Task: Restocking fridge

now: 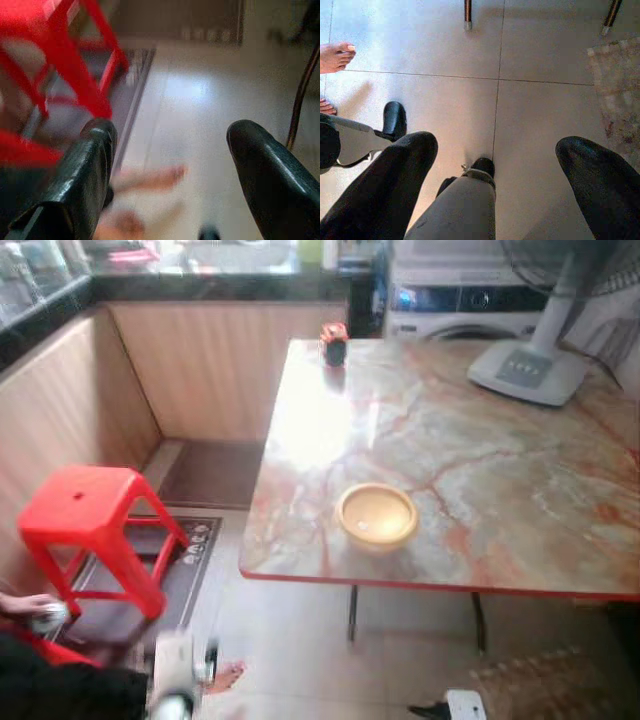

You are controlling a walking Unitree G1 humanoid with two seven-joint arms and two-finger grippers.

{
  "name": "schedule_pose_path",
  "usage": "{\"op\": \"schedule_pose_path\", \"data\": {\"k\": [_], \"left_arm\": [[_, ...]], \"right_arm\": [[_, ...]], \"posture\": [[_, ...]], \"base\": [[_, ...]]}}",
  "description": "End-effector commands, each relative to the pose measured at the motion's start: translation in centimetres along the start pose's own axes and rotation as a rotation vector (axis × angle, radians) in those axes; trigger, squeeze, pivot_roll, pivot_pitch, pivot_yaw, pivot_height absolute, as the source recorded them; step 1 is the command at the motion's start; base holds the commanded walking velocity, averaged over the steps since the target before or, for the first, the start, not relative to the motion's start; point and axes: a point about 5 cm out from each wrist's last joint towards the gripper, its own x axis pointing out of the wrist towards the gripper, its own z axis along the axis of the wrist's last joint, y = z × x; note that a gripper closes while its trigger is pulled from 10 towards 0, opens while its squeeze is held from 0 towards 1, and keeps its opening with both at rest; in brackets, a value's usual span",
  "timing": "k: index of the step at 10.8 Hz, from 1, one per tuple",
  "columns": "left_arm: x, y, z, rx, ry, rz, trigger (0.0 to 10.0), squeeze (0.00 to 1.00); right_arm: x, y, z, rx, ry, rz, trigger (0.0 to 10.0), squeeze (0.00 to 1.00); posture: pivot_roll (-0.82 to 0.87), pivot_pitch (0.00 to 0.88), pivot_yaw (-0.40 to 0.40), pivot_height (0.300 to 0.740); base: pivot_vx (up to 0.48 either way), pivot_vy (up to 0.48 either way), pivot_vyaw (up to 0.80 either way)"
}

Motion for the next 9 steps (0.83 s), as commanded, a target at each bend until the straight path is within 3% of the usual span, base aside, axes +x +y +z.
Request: {"op": "schedule_pose_path", "data": {"k": [1, 3, 6, 7, 8, 9], "left_arm": [[0.1, 0.0, 1.1, 0.028, -0.081, 0.006, 10.0, 0.0], [-0.3, -0.2, 4.1, 0.061, -0.27, 0.016, 10.0, 0.0], [-2.0, -0.3, 5.3, 0.101, -0.363, 0.03, 10.0, 0.0], [-2.5, -0.1, 6.7, 0.124, -0.425, 0.044, 10.0, 0.0], [-2.6, -0.1, 9.2, 0.207, -0.535, 0.019, 10.0, 0.0], [-2.5, -0.1, 11.6, 0.213, -0.611, 0.01, 10.0, 0.0]], "right_arm": [[0.0, -0.2, -0.1, 0.0, 0.001, -0.009, 10.0, 0.0], [0.0, 0.0, -0.2, -0.014, 0.002, -0.003, 10.0, 0.0], [-0.1, -0.1, -0.2, -0.014, 0.002, -0.005, 10.0, 0.0], [-0.1, -0.2, -0.1, -0.014, 0.001, -0.008, 10.0, 0.0], [0.0, -0.1, -0.1, -0.024, 0.002, -0.006, 10.0, 0.0], [0.0, -0.1, 0.0, -0.02, 0.0, -0.006, 10.0, 0.0]], "posture": [[0.01, 0.01, 0.024, 0.74], [0.01, 0.016, 0.025, 0.74], [0.0, 0.023, 0.028, 0.74], [0.01, 0.026, 0.023, 0.74], [0.01, 0.027, 0.023, 0.74], [0.01, 0.028, 0.023, 0.74]], "base": [[0.0, 0.0, 0.0], [0.0, 0.0, 0.0], [0.0, 0.0, 0.0], [0.0, 0.0, 0.0], [0.0, 0.0, 0.0], [0.0, 0.0, 0.0]]}}
